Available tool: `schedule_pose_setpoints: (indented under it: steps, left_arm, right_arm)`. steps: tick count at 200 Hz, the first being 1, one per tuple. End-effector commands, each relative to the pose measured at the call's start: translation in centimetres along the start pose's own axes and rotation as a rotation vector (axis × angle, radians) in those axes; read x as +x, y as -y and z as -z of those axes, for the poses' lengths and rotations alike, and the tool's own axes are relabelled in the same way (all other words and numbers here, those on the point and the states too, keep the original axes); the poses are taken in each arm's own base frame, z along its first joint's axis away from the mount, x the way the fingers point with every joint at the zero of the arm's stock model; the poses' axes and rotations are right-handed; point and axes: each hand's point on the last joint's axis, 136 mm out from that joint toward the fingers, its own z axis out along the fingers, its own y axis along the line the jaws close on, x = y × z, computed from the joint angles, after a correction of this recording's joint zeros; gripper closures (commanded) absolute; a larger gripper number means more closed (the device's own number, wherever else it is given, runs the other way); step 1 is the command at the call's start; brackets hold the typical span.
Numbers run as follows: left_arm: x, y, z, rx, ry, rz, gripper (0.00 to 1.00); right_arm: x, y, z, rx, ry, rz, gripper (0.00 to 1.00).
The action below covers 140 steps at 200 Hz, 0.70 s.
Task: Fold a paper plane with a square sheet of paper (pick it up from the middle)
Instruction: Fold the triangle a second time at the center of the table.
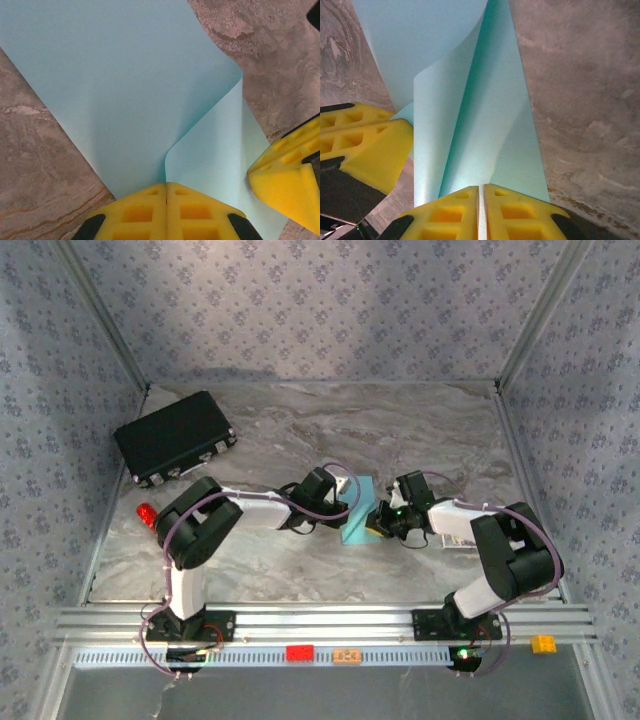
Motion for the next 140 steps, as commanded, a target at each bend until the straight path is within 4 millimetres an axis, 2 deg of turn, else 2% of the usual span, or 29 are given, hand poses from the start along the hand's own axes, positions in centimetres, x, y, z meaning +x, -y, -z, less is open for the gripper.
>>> schedule_pose_setpoints:
  steps: [1,22,140]
  left_arm:
    - [-0.9,0.4,0.3,0.005,0.027,-0.030,1.00]
    - [-1.6,0.5,0.5,0.001,0.039,-0.040,1.00]
    - [-2.2,0.6,0.6,0.001,0.053,-0.044,1.00]
  right_arm:
    - [0.2,0.9,0.2,0.030,-0.002,-0.015,0.87]
    - [0.2,0.9,0.2,0.030,-0.002,-0.015,0.87]
    - [0.3,1.0,0.2,0.031,0.000,-0.015,0.87]
